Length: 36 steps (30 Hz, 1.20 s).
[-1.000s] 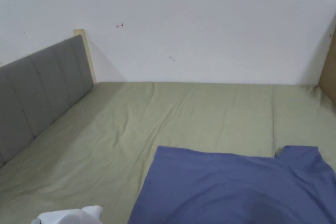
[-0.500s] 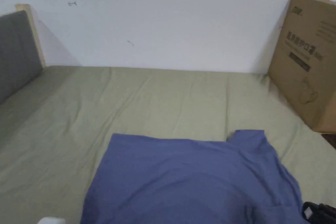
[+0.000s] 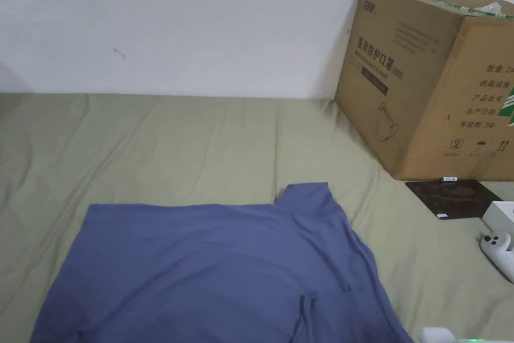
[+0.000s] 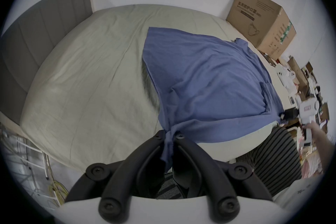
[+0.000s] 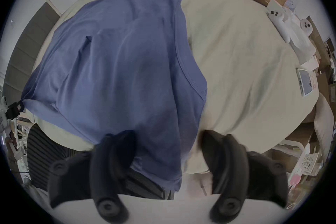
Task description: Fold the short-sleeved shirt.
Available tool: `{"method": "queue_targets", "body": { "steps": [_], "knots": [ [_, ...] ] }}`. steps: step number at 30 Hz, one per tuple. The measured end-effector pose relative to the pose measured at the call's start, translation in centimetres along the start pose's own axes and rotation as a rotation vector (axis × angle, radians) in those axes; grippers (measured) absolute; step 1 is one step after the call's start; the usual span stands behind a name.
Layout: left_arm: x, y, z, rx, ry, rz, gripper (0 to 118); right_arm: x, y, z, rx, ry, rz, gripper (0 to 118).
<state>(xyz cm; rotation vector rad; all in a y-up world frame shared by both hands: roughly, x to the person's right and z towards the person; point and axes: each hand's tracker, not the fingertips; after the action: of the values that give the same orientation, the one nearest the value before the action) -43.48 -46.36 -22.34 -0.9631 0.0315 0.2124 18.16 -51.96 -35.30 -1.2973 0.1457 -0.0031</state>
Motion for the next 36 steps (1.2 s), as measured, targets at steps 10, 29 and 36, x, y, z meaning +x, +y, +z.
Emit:
{"method": "queue_targets", "body": {
  "steps": [10,29,36],
  "knots": [
    [2.2,-1.2,1.3,-0.05,0.03,-0.02,5,0.8,-1.9,5.3,0.11,0.11,-0.007,1],
    [-0.4,17.6,-11.0,-0.098,-0.011,0.129,6,-0.3,21.4,2.0,0.159,0.249,-0.278,1],
    [-1.0,17.2,-12.3,0.012,-0.061,0.224,100,-1.9,21.6,-0.8,0.28,0.172,-0.372,114]
  ]
}}
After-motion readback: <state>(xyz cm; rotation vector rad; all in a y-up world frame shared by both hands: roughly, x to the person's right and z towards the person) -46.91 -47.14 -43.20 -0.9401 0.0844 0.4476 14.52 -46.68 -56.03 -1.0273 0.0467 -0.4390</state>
